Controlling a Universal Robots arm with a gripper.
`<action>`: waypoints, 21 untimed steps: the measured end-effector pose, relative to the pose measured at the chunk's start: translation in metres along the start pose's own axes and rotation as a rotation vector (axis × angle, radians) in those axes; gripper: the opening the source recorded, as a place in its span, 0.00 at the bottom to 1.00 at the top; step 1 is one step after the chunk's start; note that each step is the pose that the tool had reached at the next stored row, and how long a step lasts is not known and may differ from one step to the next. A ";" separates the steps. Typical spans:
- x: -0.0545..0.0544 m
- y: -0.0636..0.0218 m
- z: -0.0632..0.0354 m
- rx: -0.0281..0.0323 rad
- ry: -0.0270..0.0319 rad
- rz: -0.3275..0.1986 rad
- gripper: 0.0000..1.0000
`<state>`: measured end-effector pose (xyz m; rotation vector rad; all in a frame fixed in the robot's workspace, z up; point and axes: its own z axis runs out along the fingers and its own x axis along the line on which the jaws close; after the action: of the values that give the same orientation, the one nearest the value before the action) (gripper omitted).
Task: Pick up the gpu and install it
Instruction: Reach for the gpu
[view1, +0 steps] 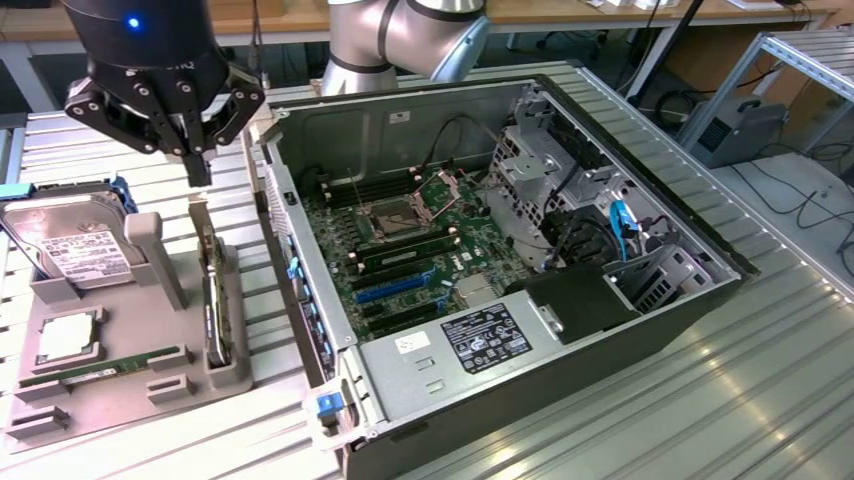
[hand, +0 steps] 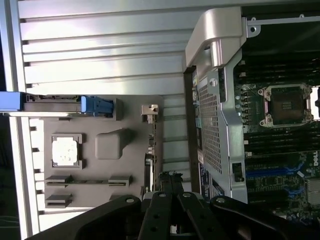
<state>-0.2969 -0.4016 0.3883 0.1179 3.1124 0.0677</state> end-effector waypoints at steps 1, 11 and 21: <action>0.000 -0.0009 0.0000 0.0000 0.0000 0.000 0.11; 0.003 -0.0215 -0.0008 0.0000 0.0000 0.000 0.11; 0.003 -0.0362 -0.0012 0.0000 -0.0001 0.000 0.11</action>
<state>-0.3026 -0.4374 0.3878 0.1180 3.1124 0.0677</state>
